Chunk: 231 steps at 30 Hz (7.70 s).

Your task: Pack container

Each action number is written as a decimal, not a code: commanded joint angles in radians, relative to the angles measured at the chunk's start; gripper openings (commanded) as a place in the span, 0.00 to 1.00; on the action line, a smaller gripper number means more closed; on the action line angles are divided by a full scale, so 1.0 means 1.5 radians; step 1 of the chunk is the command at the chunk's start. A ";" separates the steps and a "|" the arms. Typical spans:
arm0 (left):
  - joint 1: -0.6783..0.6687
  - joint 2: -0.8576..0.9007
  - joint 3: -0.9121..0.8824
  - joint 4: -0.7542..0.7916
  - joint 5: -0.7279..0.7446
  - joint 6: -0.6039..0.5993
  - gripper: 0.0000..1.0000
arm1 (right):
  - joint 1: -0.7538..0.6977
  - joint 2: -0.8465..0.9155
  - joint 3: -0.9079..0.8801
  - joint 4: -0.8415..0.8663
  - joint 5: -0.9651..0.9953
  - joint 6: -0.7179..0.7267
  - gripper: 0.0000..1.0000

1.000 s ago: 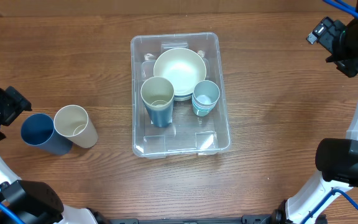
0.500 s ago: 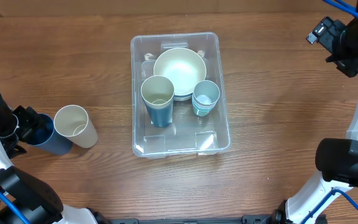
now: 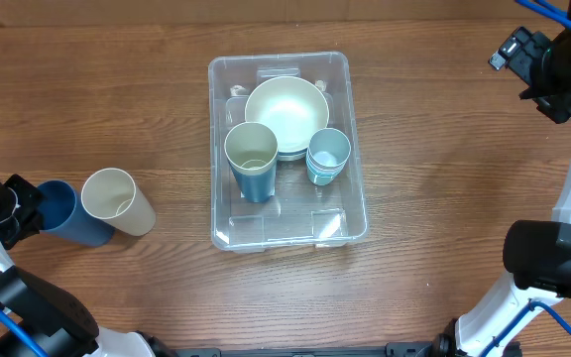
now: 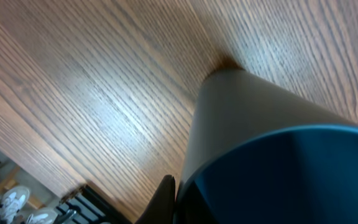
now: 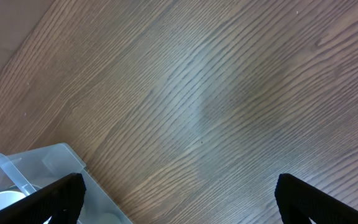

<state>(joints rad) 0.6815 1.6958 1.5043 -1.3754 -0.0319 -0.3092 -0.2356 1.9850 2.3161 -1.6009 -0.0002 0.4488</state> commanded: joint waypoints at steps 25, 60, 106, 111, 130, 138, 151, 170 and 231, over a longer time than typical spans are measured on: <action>-0.455 -0.080 0.560 -0.154 0.179 0.060 0.04 | -0.001 -0.014 0.013 0.001 -0.002 0.006 1.00; -0.627 0.012 0.555 -0.209 0.089 0.027 0.09 | -0.001 -0.014 0.013 0.001 -0.002 0.006 1.00; -0.133 -0.130 0.053 -0.092 0.098 0.016 0.80 | -0.001 -0.014 0.013 0.001 -0.002 0.006 1.00; -0.134 -0.100 -0.002 -0.053 0.093 0.032 0.78 | -0.001 -0.014 0.013 0.001 -0.002 0.006 1.00; -0.158 -0.098 -0.206 0.162 0.096 0.054 0.27 | -0.001 -0.014 0.013 0.001 -0.002 0.006 1.00; -0.167 -0.098 -0.159 0.143 0.124 0.052 0.04 | -0.001 -0.014 0.013 0.001 -0.002 0.006 1.00; -0.205 -0.098 0.309 -0.159 0.158 0.072 0.04 | -0.001 -0.014 0.013 0.001 -0.002 0.006 1.00; -0.604 0.002 0.572 -0.200 0.119 0.078 0.04 | -0.001 -0.014 0.013 0.001 -0.002 0.006 1.00; -0.433 0.028 0.532 -0.209 -0.167 0.011 1.00 | -0.001 -0.014 0.013 0.001 -0.002 0.006 1.00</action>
<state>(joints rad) 0.0288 1.7542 2.3077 -1.6905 -0.2646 -0.2821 -0.2356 1.9850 2.3161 -1.6009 -0.0010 0.4488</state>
